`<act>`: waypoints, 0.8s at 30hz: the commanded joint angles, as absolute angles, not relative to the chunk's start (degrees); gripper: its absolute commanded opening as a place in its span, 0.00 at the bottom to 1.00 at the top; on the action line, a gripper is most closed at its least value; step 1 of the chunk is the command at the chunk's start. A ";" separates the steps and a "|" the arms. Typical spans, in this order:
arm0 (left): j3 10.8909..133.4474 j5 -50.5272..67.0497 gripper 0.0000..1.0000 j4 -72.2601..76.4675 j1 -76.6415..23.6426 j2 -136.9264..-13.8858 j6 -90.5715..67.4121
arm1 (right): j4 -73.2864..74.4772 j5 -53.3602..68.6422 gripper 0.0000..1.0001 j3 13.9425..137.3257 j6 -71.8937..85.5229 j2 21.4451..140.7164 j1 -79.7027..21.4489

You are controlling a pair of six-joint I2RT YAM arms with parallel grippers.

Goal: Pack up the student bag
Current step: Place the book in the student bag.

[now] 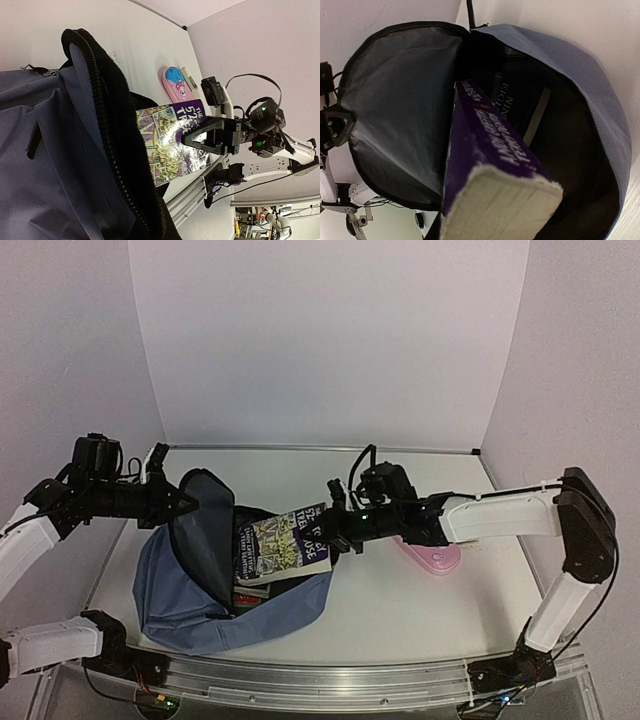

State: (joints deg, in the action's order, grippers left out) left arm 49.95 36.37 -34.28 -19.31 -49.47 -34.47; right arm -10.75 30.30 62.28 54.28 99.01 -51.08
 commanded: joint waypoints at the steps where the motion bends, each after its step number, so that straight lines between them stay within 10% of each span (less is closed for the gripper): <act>1: 53.23 38.83 0.00 -31.27 -19.01 -47.29 -33.64 | -22.28 30.21 0.00 65.75 57.07 100.78 -51.42; 24: 52.81 40.11 0.00 -29.36 -18.98 -49.00 -33.53 | -24.34 32.38 0.00 78.81 60.02 121.19 -57.78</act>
State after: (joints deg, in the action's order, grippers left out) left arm 49.95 37.86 -33.92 -19.29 -49.00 -34.44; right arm -20.59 32.49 74.15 59.98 118.34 -56.67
